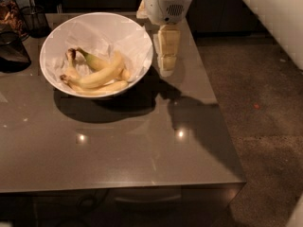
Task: Pick banana from white bowl
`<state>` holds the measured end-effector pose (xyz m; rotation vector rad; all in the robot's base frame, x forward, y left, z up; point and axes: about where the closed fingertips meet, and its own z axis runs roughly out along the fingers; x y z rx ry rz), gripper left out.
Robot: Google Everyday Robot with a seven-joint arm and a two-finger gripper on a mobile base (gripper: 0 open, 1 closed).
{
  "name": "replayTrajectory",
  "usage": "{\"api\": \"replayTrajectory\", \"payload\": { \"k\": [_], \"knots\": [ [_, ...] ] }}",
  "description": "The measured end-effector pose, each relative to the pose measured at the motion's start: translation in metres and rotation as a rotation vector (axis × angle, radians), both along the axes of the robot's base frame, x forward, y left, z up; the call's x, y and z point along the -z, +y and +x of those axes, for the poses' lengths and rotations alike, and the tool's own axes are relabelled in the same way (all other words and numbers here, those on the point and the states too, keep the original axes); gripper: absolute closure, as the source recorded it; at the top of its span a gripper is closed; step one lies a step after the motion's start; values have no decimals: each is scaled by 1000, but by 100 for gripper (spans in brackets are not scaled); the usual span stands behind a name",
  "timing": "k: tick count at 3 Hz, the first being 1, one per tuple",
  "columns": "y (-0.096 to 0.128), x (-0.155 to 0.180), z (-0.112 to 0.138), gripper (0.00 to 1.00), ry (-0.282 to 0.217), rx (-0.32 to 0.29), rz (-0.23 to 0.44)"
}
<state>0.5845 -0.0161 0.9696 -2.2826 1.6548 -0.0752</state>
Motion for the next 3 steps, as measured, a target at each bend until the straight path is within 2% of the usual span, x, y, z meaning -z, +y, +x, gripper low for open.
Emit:
{"api": "replayTrajectory", "payload": {
  "k": [1,2,3],
  "knots": [
    [26,-1,4,0,-38,-77,-24],
    [27,2,4,0,-63,-74,-12],
    [38,8,14,0,-65,-120,-36]
  ]
}}
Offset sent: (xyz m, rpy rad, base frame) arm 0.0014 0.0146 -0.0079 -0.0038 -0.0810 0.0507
